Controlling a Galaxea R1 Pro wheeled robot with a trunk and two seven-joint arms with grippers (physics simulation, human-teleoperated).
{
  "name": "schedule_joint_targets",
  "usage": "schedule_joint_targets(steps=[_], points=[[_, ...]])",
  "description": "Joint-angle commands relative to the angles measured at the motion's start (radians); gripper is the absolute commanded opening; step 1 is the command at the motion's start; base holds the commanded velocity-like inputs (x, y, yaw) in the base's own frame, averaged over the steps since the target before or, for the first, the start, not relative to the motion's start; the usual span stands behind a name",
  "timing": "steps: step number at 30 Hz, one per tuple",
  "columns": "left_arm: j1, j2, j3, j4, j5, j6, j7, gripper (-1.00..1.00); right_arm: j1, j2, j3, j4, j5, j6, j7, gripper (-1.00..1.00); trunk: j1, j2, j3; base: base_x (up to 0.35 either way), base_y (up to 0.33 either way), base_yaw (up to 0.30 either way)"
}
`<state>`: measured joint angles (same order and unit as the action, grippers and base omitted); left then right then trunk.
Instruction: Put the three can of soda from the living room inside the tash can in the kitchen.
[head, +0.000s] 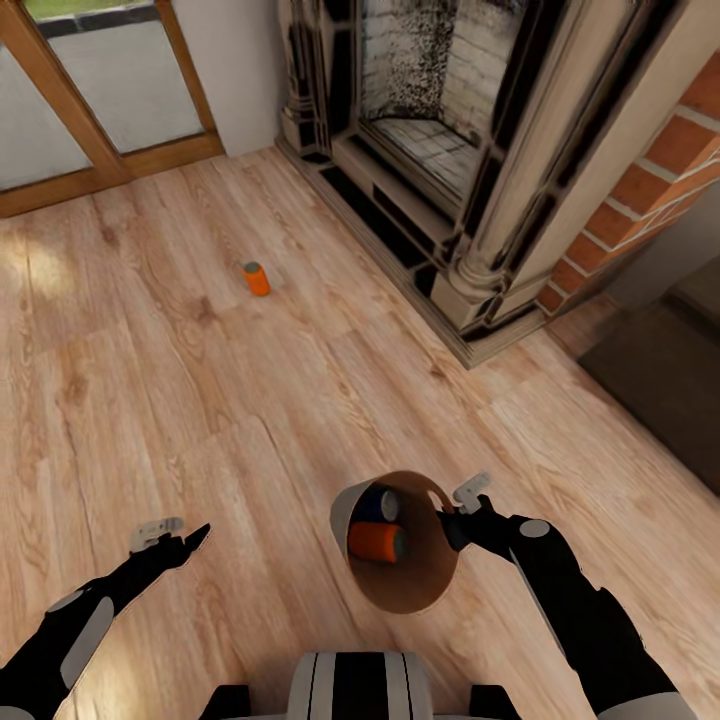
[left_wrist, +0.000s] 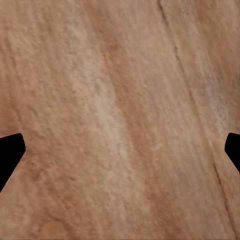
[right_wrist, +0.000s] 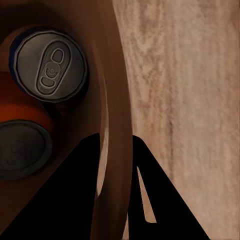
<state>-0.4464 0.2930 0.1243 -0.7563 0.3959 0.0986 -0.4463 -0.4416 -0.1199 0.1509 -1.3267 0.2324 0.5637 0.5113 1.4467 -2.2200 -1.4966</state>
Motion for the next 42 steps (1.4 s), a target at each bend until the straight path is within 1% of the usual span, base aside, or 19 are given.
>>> schedule_joint_targets(steps=[1, 12, 31, 35, 42], points=[[0.0, 0.0, 0.0, 0.001, 0.0, 0.0, 0.0, 1.0, 0.0, 0.001, 0.001, 0.0, -0.019, 0.005, 0.004, -1.0, 0.0, 0.0, 0.0, 0.243, 0.245, 0.0], [0.0, 0.003, 0.0, 0.002, 0.0, -0.001, 0.0, 1.0, 0.0, 0.002, 0.002, 0.005, -0.018, 0.005, 0.004, -1.0, 0.0, 0.0, 0.0, 0.267, 0.223, 0.0], [0.0, 0.0, 0.0, 0.002, 0.0, -0.002, -0.002, 1.0, 0.0, 0.005, 0.003, 0.011, -0.019, 0.005, 0.0, -1.0, 0.0, 0.0, 0.0, 0.276, 0.213, 0.0], [0.0, -0.002, 0.0, 0.002, 0.0, -0.002, -0.021, 1.0, 0.0, 0.006, 0.005, 0.011, -0.019, 0.005, 0.0, -1.0, 0.0, 0.0, 0.0, 0.289, 0.186, 0.0], [0.0, -0.003, 0.0, 0.002, 0.0, -0.002, -0.024, 1.0, 0.0, 0.006, 0.005, 0.011, -0.022, 0.005, 0.0, -1.0, 0.0, 0.0, 0.0, 0.29, 0.192, -0.003]])
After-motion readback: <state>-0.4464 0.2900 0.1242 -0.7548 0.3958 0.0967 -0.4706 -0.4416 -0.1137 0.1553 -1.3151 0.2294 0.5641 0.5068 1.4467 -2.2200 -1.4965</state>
